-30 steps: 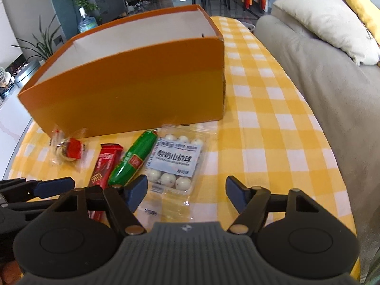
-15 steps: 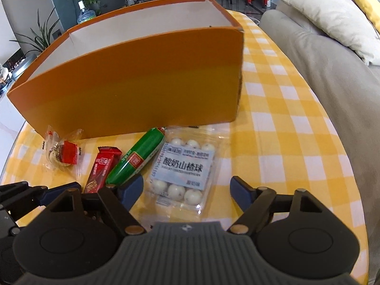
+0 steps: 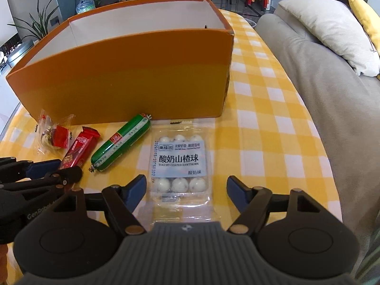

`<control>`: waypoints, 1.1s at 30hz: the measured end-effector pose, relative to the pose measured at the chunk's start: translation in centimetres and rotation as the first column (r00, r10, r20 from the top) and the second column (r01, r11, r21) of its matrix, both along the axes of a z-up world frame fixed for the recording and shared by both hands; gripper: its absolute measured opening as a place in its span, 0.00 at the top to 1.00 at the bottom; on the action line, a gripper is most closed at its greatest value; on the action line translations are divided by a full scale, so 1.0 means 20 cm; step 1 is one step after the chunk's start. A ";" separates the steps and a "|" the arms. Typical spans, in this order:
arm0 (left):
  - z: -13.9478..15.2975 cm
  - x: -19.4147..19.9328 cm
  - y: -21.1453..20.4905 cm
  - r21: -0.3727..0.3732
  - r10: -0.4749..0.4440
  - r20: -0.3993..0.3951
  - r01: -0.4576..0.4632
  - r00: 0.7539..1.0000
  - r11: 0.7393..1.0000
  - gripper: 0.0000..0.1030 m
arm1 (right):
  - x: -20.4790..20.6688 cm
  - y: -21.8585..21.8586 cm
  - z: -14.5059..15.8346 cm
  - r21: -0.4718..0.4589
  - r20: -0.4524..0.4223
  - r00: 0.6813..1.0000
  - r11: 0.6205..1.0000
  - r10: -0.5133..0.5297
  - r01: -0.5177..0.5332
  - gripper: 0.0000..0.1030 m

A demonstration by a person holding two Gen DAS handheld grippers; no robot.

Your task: Organize snacks

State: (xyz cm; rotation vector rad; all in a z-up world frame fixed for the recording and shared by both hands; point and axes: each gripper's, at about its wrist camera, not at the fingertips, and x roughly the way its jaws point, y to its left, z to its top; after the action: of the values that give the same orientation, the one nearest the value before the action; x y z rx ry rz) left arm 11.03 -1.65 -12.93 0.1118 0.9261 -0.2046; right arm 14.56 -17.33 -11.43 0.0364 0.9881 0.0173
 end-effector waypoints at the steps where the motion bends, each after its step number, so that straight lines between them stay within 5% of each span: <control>1: 0.00 0.00 -0.01 0.004 -0.001 0.004 0.001 1.000 1.000 0.66 | 0.01 0.00 0.00 0.007 0.001 1.000 1.000 -0.002 0.002 0.23; 11: -0.02 0.03 -0.05 0.018 -0.013 0.024 0.013 1.000 1.000 0.66 | 0.08 0.07 -0.06 -0.031 -0.020 1.000 0.999 0.010 -0.011 0.22; 19: -0.02 0.02 -0.07 0.018 -0.037 0.030 0.036 0.999 0.999 0.74 | 0.07 0.08 -0.07 -0.052 -0.002 0.999 0.998 0.032 -0.032 0.42; 33: 0.00 -0.01 -0.09 0.025 -0.072 0.013 0.071 0.997 0.997 0.75 | 0.01 0.09 -0.06 -0.058 -0.011 0.997 0.996 0.071 -0.071 0.43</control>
State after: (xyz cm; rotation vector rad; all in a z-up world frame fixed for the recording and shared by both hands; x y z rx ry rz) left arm 10.86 -3.53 -13.02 0.1687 0.9120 -0.2585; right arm 14.72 -15.55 -12.62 -0.0520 0.9982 0.0538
